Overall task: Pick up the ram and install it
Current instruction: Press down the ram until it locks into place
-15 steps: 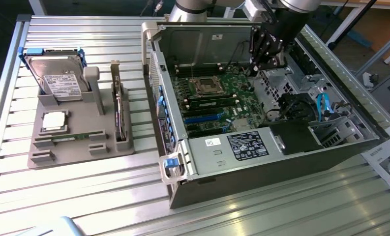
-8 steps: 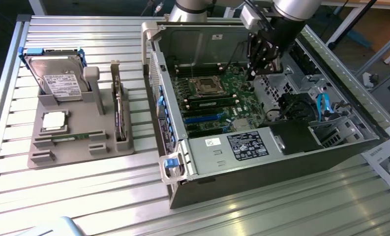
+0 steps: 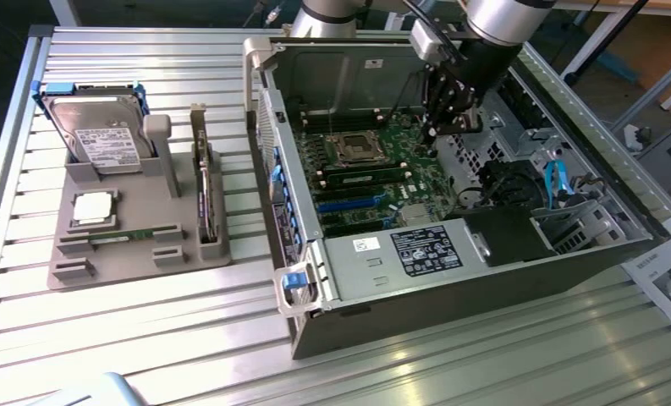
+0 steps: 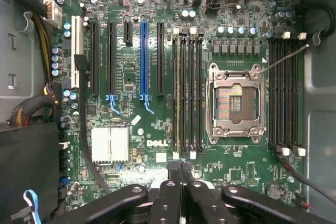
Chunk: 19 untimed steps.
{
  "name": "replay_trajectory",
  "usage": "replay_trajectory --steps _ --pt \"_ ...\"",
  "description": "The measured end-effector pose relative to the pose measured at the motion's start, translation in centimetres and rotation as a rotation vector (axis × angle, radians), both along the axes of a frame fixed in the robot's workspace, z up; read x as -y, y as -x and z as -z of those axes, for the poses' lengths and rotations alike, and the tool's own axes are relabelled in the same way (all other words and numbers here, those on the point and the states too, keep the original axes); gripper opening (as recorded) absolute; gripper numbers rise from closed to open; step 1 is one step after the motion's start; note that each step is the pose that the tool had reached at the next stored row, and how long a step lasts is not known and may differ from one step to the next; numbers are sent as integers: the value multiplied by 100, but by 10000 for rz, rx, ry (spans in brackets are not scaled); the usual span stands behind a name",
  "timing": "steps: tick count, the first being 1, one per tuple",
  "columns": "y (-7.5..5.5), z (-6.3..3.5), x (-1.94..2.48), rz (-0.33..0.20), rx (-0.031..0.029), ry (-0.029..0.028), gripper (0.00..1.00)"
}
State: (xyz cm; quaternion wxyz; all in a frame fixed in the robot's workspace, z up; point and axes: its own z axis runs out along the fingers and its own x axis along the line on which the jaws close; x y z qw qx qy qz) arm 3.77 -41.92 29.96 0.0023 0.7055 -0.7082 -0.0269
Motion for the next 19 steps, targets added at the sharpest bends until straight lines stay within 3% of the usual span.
replay_trajectory --steps 9,19 --pt "0 234 0 0 0 0 10" --pt "0 408 0 0 0 0 10"
